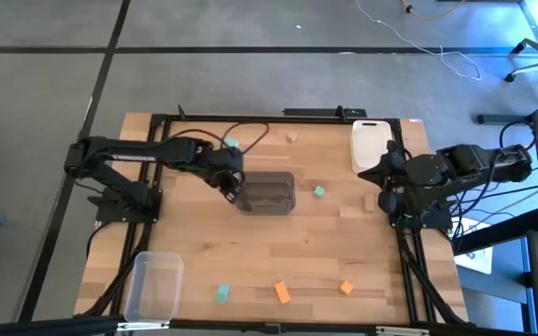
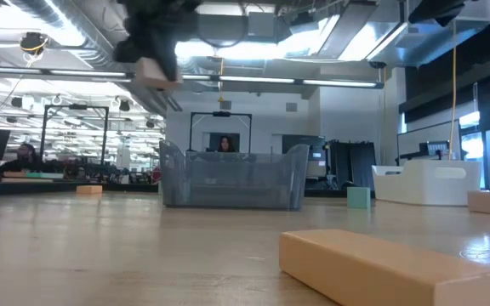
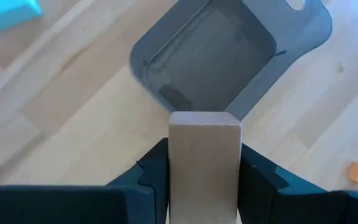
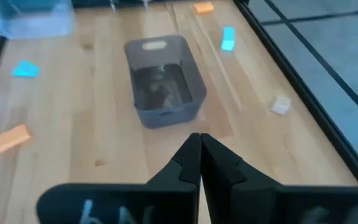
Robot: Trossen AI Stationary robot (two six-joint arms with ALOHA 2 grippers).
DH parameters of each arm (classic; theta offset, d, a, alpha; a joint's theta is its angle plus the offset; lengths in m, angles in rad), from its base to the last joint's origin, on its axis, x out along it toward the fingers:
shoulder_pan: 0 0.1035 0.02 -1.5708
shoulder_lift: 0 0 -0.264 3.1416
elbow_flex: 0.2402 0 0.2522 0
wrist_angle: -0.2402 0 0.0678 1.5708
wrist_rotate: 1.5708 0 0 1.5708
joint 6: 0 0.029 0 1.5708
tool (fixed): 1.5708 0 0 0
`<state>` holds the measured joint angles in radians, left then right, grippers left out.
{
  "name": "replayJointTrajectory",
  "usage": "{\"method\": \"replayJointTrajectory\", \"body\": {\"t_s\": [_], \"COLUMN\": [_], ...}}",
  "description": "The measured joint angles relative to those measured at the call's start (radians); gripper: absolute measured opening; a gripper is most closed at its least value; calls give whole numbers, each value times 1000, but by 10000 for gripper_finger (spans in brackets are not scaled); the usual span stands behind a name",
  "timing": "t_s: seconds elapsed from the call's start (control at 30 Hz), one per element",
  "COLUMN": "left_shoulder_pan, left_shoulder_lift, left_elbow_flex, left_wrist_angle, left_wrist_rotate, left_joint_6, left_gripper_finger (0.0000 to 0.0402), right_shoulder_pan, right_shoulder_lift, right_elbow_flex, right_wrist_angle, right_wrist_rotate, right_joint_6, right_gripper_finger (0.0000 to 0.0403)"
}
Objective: Sort & place blocks by color
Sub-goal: Put the left brown block into the black bin
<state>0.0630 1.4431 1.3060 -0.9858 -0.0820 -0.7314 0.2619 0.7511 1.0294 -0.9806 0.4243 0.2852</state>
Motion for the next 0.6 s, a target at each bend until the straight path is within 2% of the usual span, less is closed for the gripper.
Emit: {"method": "replayJointTrajectory", "body": {"t_s": [0.2,0.5,0.6], "left_shoulder_pan": [27,81,92], "left_shoulder_lift": [173,377,430], "left_elbow_flex": [116,124,126], "left_wrist_angle": [13,215,242], "left_wrist_rotate": [10,147,152], "left_joint_6": [116,217,221], "left_gripper_finger": [122,122,122], "right_shoulder_pan": [0,0,0], "right_shoulder_lift": [66,84,84], "right_elbow_flex": [20,20,20], "right_wrist_angle": [-61,-61,-61], "right_wrist_rotate": [1,1,1], "right_joint_6": [4,25,25], "right_gripper_finger": [10,10,10]}}
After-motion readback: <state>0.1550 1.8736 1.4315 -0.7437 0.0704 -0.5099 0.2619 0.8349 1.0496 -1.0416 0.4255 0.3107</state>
